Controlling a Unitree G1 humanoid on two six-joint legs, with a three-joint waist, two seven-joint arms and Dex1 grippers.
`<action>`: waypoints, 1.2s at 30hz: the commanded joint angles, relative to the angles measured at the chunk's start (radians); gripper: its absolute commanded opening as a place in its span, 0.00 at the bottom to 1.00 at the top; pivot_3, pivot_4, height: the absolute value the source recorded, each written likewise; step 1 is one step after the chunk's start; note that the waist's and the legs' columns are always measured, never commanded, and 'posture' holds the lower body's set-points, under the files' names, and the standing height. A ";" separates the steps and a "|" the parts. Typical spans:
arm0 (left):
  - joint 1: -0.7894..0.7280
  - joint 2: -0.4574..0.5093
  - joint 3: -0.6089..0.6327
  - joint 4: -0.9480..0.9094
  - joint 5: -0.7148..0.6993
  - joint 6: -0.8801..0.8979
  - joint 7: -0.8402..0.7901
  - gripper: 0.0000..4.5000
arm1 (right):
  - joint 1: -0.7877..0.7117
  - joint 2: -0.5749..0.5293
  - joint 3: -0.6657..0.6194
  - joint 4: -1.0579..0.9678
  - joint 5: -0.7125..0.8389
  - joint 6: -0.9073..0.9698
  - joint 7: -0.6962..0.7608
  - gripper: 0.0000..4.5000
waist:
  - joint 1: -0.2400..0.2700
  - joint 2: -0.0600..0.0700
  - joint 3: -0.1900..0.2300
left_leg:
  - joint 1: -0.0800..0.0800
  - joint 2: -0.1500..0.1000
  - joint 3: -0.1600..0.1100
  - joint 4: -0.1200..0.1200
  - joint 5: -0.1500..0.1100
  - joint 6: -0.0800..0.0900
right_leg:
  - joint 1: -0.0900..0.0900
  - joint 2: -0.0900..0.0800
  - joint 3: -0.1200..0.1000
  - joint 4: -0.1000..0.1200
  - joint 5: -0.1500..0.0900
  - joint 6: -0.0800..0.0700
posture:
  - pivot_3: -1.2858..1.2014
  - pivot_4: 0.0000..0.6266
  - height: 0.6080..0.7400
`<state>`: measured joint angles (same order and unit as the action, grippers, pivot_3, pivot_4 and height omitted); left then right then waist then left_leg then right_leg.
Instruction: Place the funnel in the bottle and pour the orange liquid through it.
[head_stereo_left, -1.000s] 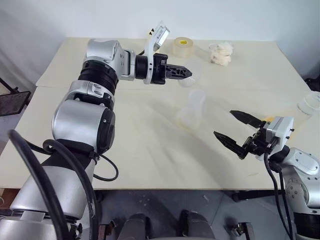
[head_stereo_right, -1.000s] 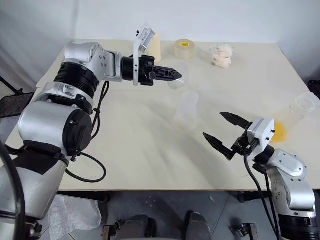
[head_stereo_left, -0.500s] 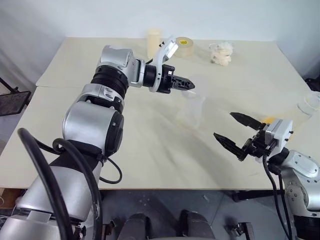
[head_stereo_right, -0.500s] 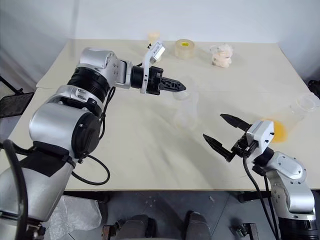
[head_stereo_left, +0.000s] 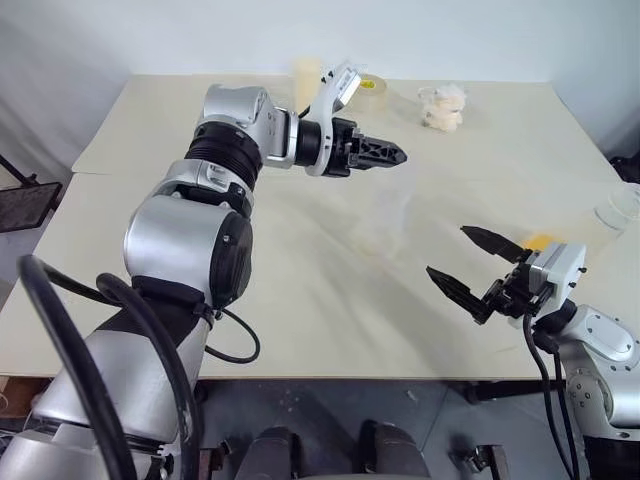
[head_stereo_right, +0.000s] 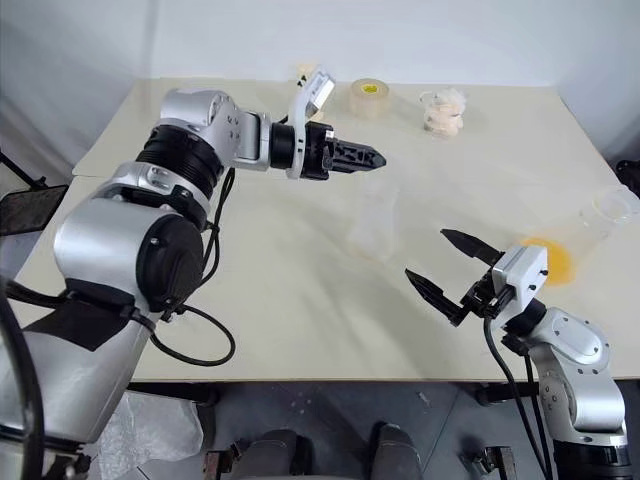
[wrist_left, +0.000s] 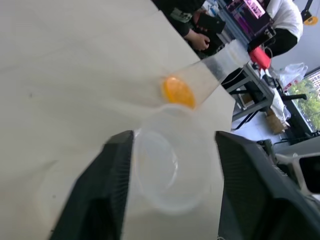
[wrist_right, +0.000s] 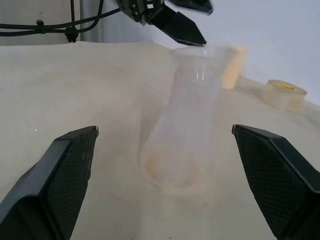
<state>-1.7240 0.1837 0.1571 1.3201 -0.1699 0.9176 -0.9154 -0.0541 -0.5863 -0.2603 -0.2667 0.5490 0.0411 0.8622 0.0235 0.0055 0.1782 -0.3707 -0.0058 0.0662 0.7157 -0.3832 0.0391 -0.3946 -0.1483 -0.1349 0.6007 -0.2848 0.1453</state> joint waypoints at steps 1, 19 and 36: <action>-0.061 0.007 0.037 -0.012 -0.025 -0.007 0.008 0.91 | -0.006 -0.003 -0.028 -0.015 0.006 -0.022 0.001 1.00 | 0.000 0.000 0.000 | 0.000 0.000 0.000 0.000 0.000 0.000 | 0.000 0.000 0.000 0.000 0.000 0.000 | 0.52 0.24 1.00; 0.420 0.265 -0.038 -0.571 -0.063 -0.355 -0.372 0.99 | 0.179 0.039 -0.209 -0.265 -0.074 0.108 -0.352 1.00 | 0.003 0.001 0.000 | -0.001 0.001 -0.003 0.002 0.000 -0.001 | -0.003 -0.001 0.002 0.005 0.000 0.000 | 0.52 0.24 1.00; 1.029 0.295 0.079 -0.975 -0.341 -0.726 -0.594 0.99 | 0.269 0.134 -0.390 -0.337 -0.082 0.289 -0.655 1.00 | 0.000 0.002 -0.001 | 0.004 0.001 -0.005 0.002 0.000 0.000 | -0.001 0.000 0.006 0.007 0.000 0.000 | 0.52 0.24 1.00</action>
<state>-0.7010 0.4707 0.2289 0.3866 -0.4782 0.2064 -1.4993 0.2205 -0.4336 -0.6049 -0.6115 0.4702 0.3339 0.2210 0.0231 0.0070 0.1777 -0.3672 -0.0051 0.0616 0.7178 -0.3835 0.0389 -0.3956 -0.1487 -0.1292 0.6071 -0.2850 0.1449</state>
